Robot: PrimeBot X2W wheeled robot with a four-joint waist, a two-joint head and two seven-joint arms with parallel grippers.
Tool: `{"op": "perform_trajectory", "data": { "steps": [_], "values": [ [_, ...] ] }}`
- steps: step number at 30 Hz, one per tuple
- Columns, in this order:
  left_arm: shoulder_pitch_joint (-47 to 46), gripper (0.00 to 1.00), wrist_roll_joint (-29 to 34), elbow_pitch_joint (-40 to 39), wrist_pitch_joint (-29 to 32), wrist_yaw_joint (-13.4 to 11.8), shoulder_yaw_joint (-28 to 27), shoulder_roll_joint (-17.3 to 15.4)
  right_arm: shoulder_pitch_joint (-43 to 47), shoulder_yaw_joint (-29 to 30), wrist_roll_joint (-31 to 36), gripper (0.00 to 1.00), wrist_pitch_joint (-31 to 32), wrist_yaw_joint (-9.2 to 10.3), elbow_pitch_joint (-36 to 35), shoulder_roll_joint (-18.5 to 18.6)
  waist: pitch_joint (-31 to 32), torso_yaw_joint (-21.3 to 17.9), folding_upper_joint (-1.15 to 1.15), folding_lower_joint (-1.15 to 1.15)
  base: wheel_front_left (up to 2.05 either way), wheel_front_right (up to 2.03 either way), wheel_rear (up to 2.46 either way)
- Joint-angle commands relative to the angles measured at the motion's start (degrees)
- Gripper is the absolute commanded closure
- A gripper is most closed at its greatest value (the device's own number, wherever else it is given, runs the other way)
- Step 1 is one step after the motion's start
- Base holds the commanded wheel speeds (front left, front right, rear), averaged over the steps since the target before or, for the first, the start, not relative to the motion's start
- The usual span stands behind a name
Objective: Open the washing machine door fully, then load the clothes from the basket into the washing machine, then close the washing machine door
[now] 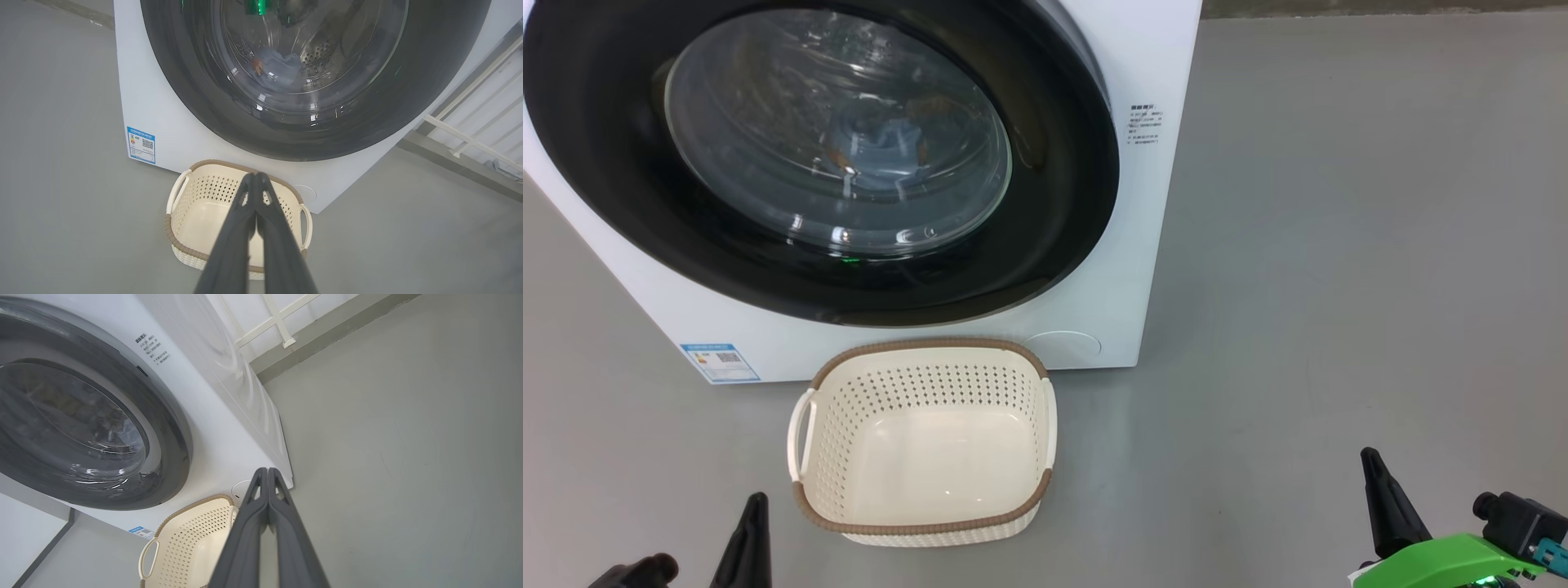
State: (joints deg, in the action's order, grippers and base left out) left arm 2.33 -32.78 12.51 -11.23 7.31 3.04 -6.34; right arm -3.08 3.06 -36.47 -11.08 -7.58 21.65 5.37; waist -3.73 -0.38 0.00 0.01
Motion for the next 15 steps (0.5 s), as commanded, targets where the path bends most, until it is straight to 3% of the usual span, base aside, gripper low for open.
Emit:
{"op": "perform_trajectory", "data": {
  "steps": [1,15],
  "values": [
    [-2.0,1.0,-1.6,-1.0,0.3,-0.1,-1.1,-0.7,-1.2,0.3,-1.6,1.0,0.6,0.02,-1.7,0.2,0.0,0.0,0.0,-0.01,0.0,0.0,0.0],
    [-3.0,1.0,-10.0,-0.6,2.4,-0.1,-1.8,-0.4,-1.6,0.7,-9.2,1.0,3.0,0.03,-2.4,-0.1,0.6,0.1,0.0,-0.01,0.0,0.0,0.0]
  ]
}}
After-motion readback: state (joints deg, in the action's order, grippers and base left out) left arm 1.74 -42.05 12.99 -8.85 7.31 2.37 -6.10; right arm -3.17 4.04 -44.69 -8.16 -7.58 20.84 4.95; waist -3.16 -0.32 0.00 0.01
